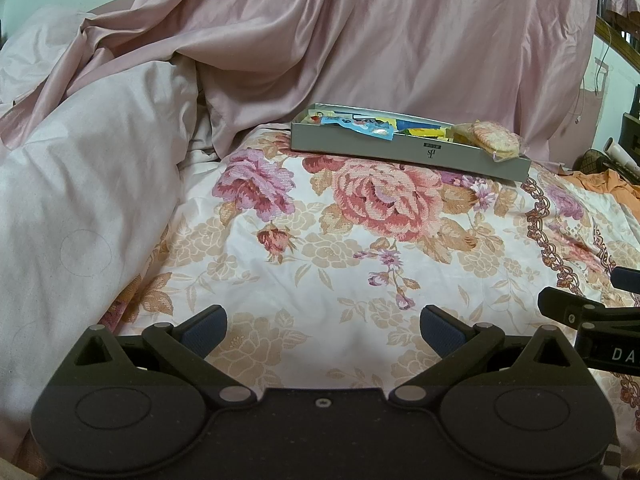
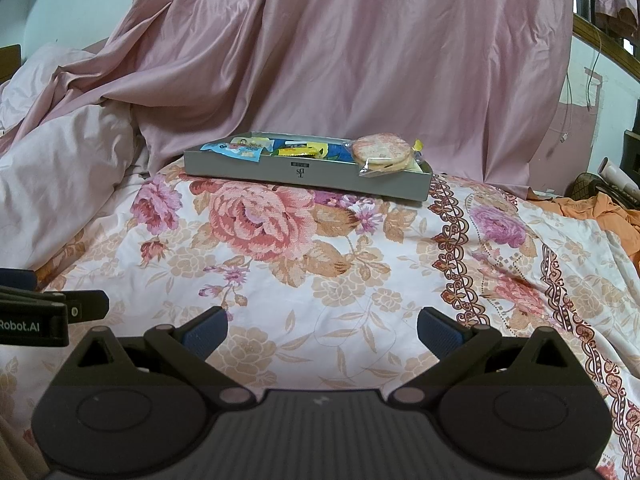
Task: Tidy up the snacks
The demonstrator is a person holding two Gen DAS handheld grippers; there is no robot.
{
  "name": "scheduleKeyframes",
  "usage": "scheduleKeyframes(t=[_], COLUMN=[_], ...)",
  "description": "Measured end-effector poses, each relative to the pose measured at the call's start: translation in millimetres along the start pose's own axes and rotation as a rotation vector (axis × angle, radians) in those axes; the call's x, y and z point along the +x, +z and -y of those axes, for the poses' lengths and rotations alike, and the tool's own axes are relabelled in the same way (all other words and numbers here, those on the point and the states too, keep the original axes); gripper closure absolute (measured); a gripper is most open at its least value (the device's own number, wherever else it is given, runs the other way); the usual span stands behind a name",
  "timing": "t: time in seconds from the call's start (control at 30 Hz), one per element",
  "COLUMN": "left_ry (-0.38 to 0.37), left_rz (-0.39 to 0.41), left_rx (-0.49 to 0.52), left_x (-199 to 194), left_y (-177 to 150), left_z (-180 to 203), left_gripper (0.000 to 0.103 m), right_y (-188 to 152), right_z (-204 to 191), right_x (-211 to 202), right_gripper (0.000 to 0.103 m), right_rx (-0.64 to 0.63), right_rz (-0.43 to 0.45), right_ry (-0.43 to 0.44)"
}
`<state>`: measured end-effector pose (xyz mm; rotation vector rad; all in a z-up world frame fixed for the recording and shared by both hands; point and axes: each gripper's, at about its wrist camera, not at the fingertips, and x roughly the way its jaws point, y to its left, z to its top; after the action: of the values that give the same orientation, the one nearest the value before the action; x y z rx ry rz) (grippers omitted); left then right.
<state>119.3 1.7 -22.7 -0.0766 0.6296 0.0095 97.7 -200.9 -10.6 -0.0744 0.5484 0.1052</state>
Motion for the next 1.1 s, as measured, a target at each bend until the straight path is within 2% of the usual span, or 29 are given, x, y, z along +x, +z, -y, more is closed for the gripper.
scheduleKeyframes(t=[0.3, 0.5, 0.63, 0.83, 1.1], left_ry=[0.003, 0.034, 0.053, 0.040, 0.046], left_rz=[-0.003, -0.052, -0.030, -0.022, -0.007], left_rx=[-0.006, -0.018, -0.020, -0.064, -0.059], left_x=[-0.2, 4.8, 0.2, -2.0, -3.5], left_y=[0.5, -1.8, -0.6, 1.3, 1.8], left_z=[-0.4, 2.3, 4.2, -0.5, -0.5], left_gripper=[0.001, 0.001, 0.001, 0.001, 0.001], right_y=[-0.6, -0.3, -0.2, -2.4, -1.6], right_z=[-0.5, -0.5, -0.6, -0.7, -0.9], right_x=[0.0, 0.1, 0.1, -0.2, -0.1], right_gripper=[0.000, 0.000, 0.000, 0.000, 0.000], right_rx=[0.000, -0.001, 0.000, 0.000, 0.000], right_rz=[0.000, -0.001, -0.001, -0.002, -0.003], right_ry=[-0.001, -0.001, -0.001, -0.002, -0.003])
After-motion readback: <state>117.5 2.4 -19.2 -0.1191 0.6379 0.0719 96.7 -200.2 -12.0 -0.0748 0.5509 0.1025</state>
